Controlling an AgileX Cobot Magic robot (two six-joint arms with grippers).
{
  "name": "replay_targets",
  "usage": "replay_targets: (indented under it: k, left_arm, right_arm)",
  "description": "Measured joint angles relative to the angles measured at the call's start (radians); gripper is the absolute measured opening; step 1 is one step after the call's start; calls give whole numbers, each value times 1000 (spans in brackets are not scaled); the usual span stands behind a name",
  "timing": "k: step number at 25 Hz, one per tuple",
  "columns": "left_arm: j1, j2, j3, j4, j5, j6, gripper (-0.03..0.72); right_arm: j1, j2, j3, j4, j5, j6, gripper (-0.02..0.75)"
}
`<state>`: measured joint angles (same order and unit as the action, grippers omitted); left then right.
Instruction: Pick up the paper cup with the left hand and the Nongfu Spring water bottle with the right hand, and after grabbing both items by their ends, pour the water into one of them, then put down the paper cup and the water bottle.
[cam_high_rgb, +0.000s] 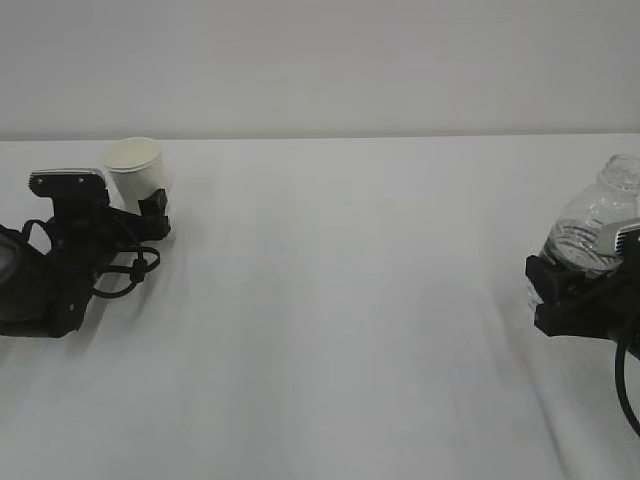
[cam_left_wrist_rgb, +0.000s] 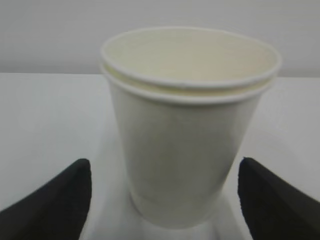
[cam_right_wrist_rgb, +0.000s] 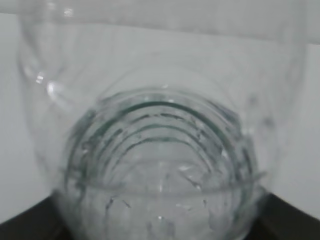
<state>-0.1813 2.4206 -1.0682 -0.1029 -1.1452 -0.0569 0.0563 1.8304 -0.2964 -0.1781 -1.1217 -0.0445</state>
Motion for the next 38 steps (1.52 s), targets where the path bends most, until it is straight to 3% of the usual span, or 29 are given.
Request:
replay_targets:
  k: [16, 38]
  left_arm:
    - [8, 27, -148, 59, 0, 0, 660]
    - [11, 100, -190, 63, 7, 0, 618]
  right_arm:
    - [0, 0, 0, 0, 0, -2, 455]
    - [0, 0, 0, 0, 2, -4, 455]
